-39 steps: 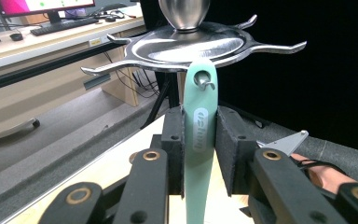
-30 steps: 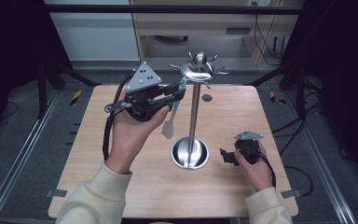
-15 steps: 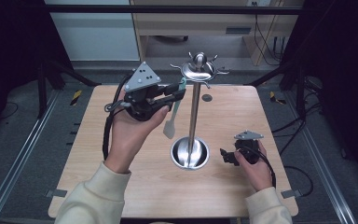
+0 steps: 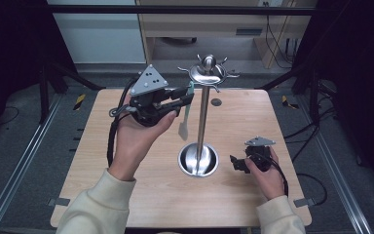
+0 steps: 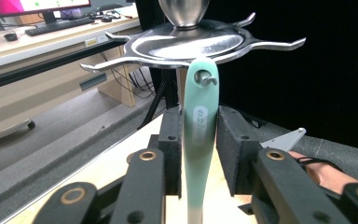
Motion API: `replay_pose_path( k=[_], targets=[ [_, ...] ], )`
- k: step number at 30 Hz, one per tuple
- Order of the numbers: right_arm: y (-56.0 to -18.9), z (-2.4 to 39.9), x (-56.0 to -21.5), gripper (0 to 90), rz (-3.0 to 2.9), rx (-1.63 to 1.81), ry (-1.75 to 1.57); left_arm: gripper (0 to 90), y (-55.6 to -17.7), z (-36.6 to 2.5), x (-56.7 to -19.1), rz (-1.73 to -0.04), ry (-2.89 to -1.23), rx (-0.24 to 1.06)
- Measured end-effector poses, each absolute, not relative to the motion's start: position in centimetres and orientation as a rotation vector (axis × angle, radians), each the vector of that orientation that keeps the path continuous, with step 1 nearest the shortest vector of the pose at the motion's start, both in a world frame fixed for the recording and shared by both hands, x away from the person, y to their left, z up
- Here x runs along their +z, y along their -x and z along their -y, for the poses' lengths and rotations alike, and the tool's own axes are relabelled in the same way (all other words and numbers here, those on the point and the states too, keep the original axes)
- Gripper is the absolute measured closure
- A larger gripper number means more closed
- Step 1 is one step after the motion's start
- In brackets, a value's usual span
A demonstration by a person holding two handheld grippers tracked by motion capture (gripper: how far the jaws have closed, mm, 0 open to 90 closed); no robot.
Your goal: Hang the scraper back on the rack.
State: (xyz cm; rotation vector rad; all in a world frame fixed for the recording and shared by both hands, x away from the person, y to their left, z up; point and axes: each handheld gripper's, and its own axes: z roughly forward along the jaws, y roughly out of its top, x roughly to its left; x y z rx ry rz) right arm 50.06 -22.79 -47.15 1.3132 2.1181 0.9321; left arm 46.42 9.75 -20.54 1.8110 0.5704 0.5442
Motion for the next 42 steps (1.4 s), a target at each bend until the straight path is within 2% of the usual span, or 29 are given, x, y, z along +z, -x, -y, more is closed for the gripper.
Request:
replay_pose_path(
  k=[8,13,17,24,26,27,42],
  targets=[
    [-50.1,22.8,-47.1,8.3,-2.12,0.929,-1.308,70.9,-46.3,-10.1,-20.6,-0.569,-1.813,0.547],
    [-50.1,22.8,-47.2,8.3,-2.119,0.931,-1.311,63.8,-45.7,-10.7,-20.8,-0.574,-1.809,0.56],
    [-50.1,22.8,-47.2,8.3,-2.121,0.926,-1.308,51.0,-45.1,-11.5,-21.3,-0.587,-1.808,0.576],
    [-50.1,22.8,-47.2,8.3,-2.124,0.923,-1.308,19.0,-43.6,-12.0,-23.1,-0.558,-1.86,0.584],
    [-50.1,22.8,-47.2,8.3,-2.124,0.922,-1.308,6.8,-43.1,-12.2,-23.7,-0.59,-1.852,0.594],
    [-50.1,22.7,-47.2,8.3,-2.124,0.923,-1.311,4.9,-42.9,-12.4,-24.0,-0.591,-1.855,0.594],
    [-50.1,22.8,-47.4,8.0,-2.114,0.904,-1.316,1.9,-42.1,-14.9,-32.6,-0.599,-1.928,0.585]
  ],
)
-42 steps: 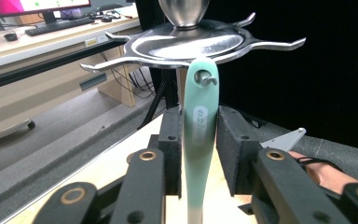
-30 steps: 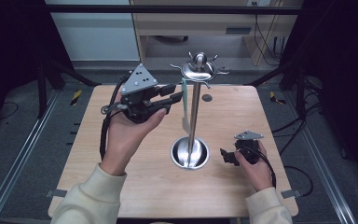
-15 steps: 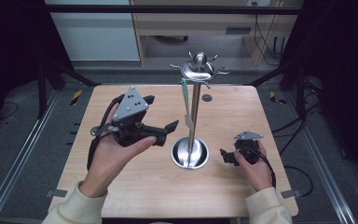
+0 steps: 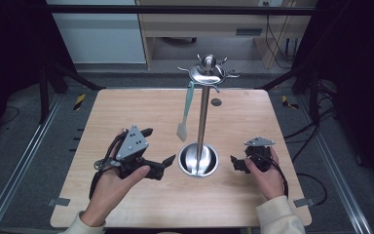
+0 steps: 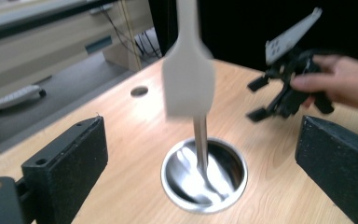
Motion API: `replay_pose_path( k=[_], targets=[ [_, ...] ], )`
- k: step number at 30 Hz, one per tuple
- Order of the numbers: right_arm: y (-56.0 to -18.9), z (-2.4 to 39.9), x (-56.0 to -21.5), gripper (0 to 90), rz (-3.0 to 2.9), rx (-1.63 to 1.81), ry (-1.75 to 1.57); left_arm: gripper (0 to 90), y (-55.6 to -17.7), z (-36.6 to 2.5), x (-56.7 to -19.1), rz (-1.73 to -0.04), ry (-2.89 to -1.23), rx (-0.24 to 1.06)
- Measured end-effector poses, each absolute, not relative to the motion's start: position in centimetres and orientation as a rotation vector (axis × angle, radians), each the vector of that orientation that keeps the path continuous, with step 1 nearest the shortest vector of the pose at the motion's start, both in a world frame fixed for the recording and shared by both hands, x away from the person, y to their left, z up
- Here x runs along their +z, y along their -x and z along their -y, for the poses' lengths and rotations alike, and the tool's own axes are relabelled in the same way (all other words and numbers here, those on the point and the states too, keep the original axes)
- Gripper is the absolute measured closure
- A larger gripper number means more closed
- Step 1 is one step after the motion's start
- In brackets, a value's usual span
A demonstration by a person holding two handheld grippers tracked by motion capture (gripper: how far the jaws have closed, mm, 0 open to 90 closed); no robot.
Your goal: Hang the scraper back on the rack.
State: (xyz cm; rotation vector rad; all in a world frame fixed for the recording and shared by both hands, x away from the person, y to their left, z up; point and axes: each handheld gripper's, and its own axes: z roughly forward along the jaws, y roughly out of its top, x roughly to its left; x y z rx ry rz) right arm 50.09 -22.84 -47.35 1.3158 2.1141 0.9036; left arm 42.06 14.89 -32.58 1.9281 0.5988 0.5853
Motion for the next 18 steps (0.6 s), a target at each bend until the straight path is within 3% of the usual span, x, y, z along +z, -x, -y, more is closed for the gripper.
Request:
replay_pose_path(
  k=[18],
  targets=[
    [-50.1,23.2,-47.6,8.0,-2.101,0.89,-1.347,2.6,-42.7,-16.8,-42.8,-0.664,-2.129,0.573]
  ],
)
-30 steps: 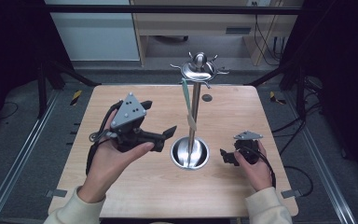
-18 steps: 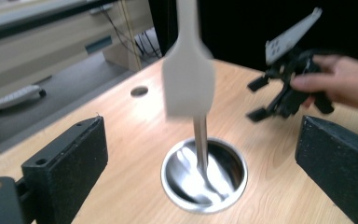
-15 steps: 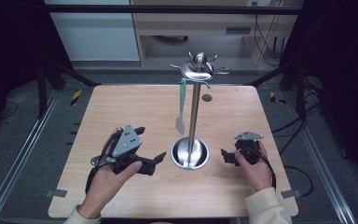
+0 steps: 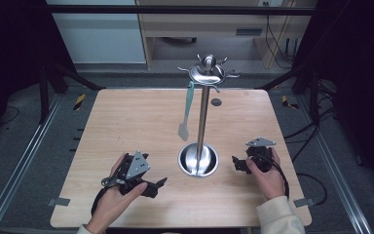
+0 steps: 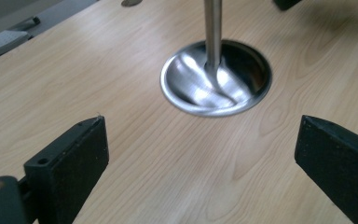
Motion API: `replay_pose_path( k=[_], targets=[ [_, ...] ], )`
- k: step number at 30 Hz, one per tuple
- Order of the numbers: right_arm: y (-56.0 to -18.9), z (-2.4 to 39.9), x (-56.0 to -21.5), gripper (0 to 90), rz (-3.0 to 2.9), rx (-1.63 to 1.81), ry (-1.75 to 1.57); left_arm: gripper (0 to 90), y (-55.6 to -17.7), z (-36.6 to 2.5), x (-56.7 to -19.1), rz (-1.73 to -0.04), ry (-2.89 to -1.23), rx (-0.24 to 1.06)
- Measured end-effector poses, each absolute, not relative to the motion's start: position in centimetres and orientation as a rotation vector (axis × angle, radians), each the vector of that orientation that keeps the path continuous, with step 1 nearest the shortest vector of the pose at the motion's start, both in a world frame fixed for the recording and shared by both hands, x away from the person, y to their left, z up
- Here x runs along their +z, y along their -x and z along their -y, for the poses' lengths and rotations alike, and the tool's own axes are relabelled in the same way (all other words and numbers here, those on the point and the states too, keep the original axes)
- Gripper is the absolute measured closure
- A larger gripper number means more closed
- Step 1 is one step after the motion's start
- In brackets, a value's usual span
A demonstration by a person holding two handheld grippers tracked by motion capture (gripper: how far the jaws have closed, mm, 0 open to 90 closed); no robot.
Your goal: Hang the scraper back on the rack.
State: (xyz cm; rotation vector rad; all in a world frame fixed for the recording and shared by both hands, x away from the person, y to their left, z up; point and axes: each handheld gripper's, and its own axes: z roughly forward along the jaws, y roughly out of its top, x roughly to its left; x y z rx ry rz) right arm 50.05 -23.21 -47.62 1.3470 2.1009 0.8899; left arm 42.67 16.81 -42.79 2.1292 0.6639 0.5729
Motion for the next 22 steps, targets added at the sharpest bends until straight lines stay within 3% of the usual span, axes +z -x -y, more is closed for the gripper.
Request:
replay_pose_path(
  k=[8,17,22],
  targets=[
    [-50.1,23.3,-47.5,8.0,-2.097,0.899,-1.34,2.8,-43.5,-19.7,-45.3,-0.764,-2.188,0.599],
    [-50.0,23.5,-47.2,8.0,-2.091,0.923,-1.342,3.7,-45.1,-25.1,-46.9,-1.019,-2.127,0.646],
    [-49.9,23.5,-47.0,8.0,-2.08,0.937,-1.335,4.3,-45.2,-26.1,-46.5,-1.054,-2.076,0.621]
  ],
)
